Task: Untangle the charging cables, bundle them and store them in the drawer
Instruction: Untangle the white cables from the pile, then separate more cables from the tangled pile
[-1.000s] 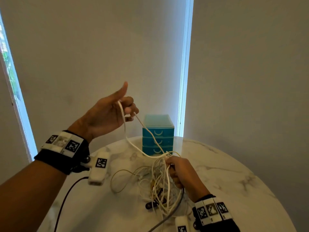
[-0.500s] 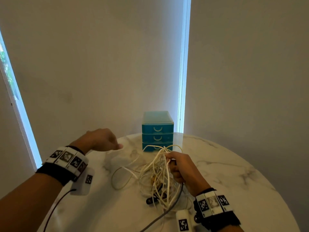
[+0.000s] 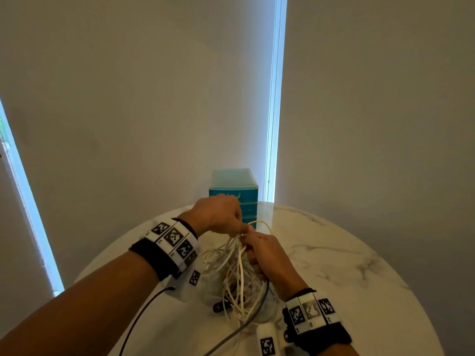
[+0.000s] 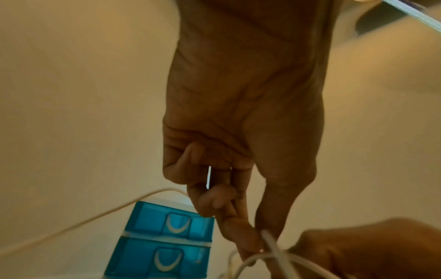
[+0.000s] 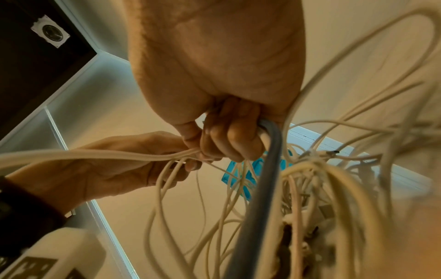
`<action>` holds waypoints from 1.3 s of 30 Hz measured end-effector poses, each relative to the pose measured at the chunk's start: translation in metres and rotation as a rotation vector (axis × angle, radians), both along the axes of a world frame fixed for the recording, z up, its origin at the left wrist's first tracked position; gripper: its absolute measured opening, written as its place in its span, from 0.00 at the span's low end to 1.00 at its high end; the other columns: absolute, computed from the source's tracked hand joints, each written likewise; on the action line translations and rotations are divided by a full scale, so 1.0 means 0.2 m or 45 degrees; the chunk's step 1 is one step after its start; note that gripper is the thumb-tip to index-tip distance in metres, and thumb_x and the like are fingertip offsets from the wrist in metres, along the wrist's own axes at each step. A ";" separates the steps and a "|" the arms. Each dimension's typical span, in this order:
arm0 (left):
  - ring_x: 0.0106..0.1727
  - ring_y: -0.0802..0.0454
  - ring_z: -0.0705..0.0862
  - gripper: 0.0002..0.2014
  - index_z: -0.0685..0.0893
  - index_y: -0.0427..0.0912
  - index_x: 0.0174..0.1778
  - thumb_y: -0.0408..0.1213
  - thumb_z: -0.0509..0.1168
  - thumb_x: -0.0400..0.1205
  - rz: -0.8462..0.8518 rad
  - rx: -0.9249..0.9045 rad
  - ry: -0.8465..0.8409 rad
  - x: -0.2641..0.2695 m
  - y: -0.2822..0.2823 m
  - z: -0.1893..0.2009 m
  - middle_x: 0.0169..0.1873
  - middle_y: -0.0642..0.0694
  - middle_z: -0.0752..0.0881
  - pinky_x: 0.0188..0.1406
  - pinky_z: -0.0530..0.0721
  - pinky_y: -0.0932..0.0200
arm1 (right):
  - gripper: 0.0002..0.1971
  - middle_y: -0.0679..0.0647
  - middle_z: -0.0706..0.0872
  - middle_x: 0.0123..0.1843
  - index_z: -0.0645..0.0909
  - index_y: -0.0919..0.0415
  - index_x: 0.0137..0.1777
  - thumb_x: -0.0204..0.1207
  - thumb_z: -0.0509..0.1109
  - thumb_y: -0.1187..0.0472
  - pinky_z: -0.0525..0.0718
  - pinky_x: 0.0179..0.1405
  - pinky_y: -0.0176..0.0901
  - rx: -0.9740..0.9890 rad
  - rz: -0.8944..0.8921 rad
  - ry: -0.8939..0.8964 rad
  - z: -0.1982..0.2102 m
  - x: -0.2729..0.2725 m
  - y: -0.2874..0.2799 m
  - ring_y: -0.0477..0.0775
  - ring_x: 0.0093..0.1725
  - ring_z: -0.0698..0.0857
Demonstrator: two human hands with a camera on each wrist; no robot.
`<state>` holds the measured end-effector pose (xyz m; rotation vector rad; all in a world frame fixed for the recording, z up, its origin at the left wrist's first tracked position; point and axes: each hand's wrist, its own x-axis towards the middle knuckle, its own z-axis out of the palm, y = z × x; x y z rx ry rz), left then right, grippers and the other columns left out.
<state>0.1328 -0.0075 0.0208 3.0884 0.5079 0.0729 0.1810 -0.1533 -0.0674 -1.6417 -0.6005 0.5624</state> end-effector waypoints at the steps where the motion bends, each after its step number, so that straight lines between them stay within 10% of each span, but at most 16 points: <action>1: 0.48 0.54 0.90 0.20 0.95 0.50 0.43 0.63 0.72 0.82 -0.010 -0.009 0.014 0.00 0.01 0.01 0.40 0.56 0.92 0.49 0.89 0.51 | 0.17 0.43 0.77 0.23 0.79 0.52 0.37 0.92 0.66 0.55 0.68 0.18 0.31 0.007 0.011 -0.020 0.00 -0.01 0.00 0.38 0.15 0.71; 10: 0.36 0.71 0.85 0.12 0.93 0.53 0.50 0.56 0.71 0.88 -0.100 -0.289 -0.785 -0.34 0.34 0.39 0.41 0.60 0.93 0.43 0.82 0.59 | 0.17 0.46 0.71 0.22 0.78 0.55 0.36 0.89 0.67 0.59 0.62 0.19 0.37 0.068 -0.009 -0.016 0.01 -0.03 -0.04 0.45 0.18 0.64; 15: 0.32 0.52 0.84 0.11 0.93 0.46 0.50 0.49 0.72 0.89 0.266 -0.582 -1.305 -0.73 0.77 0.44 0.43 0.48 0.94 0.31 0.82 0.63 | 0.19 0.46 0.73 0.23 0.81 0.55 0.36 0.92 0.67 0.58 0.64 0.18 0.35 0.144 -0.005 -0.001 0.04 -0.03 -0.05 0.45 0.18 0.66; 18: 0.68 0.33 0.87 0.28 0.87 0.36 0.71 0.53 0.68 0.82 1.040 -0.493 -1.274 -1.05 1.09 0.31 0.71 0.32 0.88 0.64 0.84 0.44 | 0.18 0.46 0.72 0.24 0.83 0.59 0.43 0.93 0.66 0.52 0.65 0.18 0.34 0.196 0.068 -0.022 0.06 -0.07 -0.04 0.44 0.19 0.66; 21: 0.90 0.27 0.57 0.49 0.53 0.29 0.91 0.42 0.75 0.81 1.587 -0.347 -1.142 -1.32 1.17 0.12 0.92 0.28 0.52 0.85 0.63 0.32 | 0.22 0.46 0.74 0.27 0.88 0.58 0.53 0.89 0.67 0.39 0.70 0.23 0.37 0.135 0.057 -0.167 0.06 -0.10 -0.01 0.46 0.24 0.70; 24: 0.81 0.28 0.67 0.43 0.66 0.39 0.82 0.26 0.75 0.70 1.389 -0.073 -1.429 -1.37 1.13 0.01 0.84 0.33 0.63 0.76 0.71 0.32 | 0.24 0.49 0.83 0.35 0.85 0.54 0.54 0.85 0.67 0.32 0.76 0.33 0.44 0.046 -0.015 -0.356 0.04 -0.12 0.02 0.48 0.31 0.79; 28: 0.69 0.36 0.83 0.22 0.83 0.48 0.65 0.26 0.67 0.76 0.900 -0.135 -1.481 -1.23 1.03 -0.01 0.69 0.42 0.82 0.70 0.79 0.38 | 0.22 0.50 0.72 0.26 0.76 0.59 0.44 0.90 0.65 0.41 0.66 0.21 0.38 0.298 0.091 -0.076 0.06 -0.13 0.03 0.47 0.21 0.68; 31: 0.58 0.49 0.89 0.04 0.87 0.54 0.54 0.40 0.69 0.89 0.493 -0.404 -1.184 -1.04 0.84 0.02 0.57 0.52 0.92 0.66 0.86 0.44 | 0.22 0.51 0.65 0.27 0.77 0.59 0.41 0.92 0.61 0.45 0.57 0.21 0.38 0.635 0.244 0.358 0.12 -0.15 0.00 0.47 0.20 0.61; 35: 0.70 0.61 0.85 0.32 0.88 0.58 0.63 0.78 0.52 0.84 -0.058 -0.703 -0.599 -0.79 0.38 0.03 0.68 0.61 0.88 0.78 0.81 0.47 | 0.15 0.53 0.68 0.35 0.79 0.60 0.48 0.92 0.56 0.54 0.66 0.27 0.43 0.939 0.369 0.560 0.14 -0.18 -0.02 0.50 0.29 0.63; 39: 0.68 0.51 0.86 0.28 0.86 0.49 0.67 0.67 0.53 0.92 -0.405 -0.765 -0.169 -0.57 0.01 -0.07 0.65 0.51 0.89 0.73 0.84 0.45 | 0.15 0.53 0.73 0.36 0.79 0.59 0.52 0.96 0.57 0.53 0.75 0.36 0.44 1.032 0.293 0.602 0.15 -0.20 0.00 0.50 0.32 0.71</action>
